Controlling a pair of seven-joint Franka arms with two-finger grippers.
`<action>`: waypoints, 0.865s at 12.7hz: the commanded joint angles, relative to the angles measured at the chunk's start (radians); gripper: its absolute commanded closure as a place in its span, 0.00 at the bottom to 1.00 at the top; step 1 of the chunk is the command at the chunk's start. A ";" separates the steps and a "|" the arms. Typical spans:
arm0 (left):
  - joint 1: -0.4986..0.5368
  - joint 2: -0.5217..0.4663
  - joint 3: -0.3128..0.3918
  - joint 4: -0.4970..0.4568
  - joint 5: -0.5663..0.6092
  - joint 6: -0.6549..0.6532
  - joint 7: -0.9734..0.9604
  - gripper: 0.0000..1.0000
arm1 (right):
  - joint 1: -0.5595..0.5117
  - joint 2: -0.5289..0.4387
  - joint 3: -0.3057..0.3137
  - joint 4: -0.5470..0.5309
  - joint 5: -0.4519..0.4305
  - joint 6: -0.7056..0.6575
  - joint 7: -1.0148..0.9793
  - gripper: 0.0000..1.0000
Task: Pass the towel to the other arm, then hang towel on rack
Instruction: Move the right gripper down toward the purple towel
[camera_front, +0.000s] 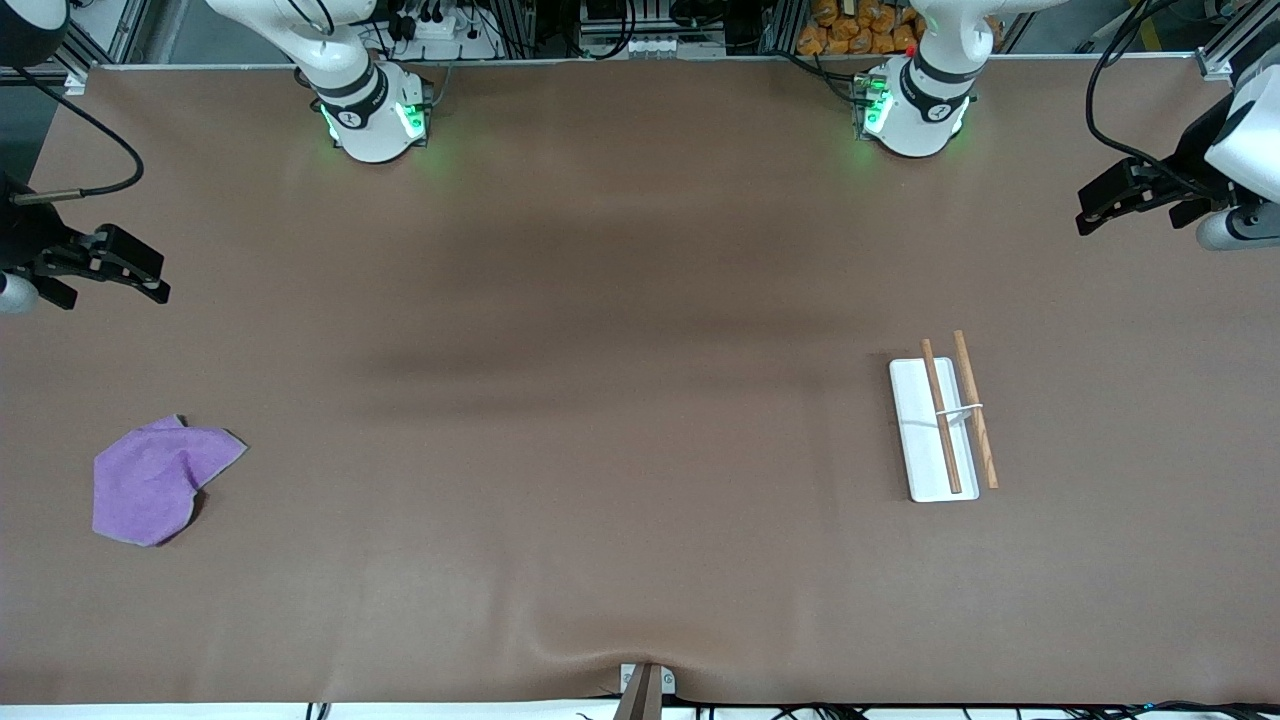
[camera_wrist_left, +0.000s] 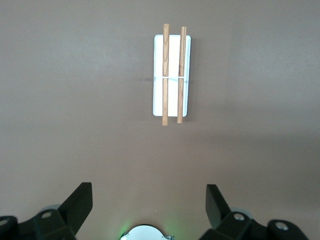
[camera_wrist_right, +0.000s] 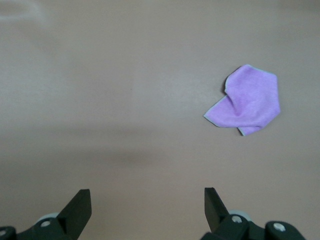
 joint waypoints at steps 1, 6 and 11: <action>0.002 -0.004 -0.003 0.010 0.009 -0.014 0.020 0.00 | -0.004 -0.011 -0.004 0.002 0.029 -0.003 0.003 0.00; 0.002 0.004 -0.003 0.010 0.008 -0.014 0.019 0.00 | -0.010 0.010 -0.006 -0.003 0.015 -0.002 0.002 0.00; 0.002 0.004 0.000 0.009 0.003 -0.014 0.023 0.00 | -0.059 0.178 -0.007 0.003 0.021 0.106 -0.003 0.00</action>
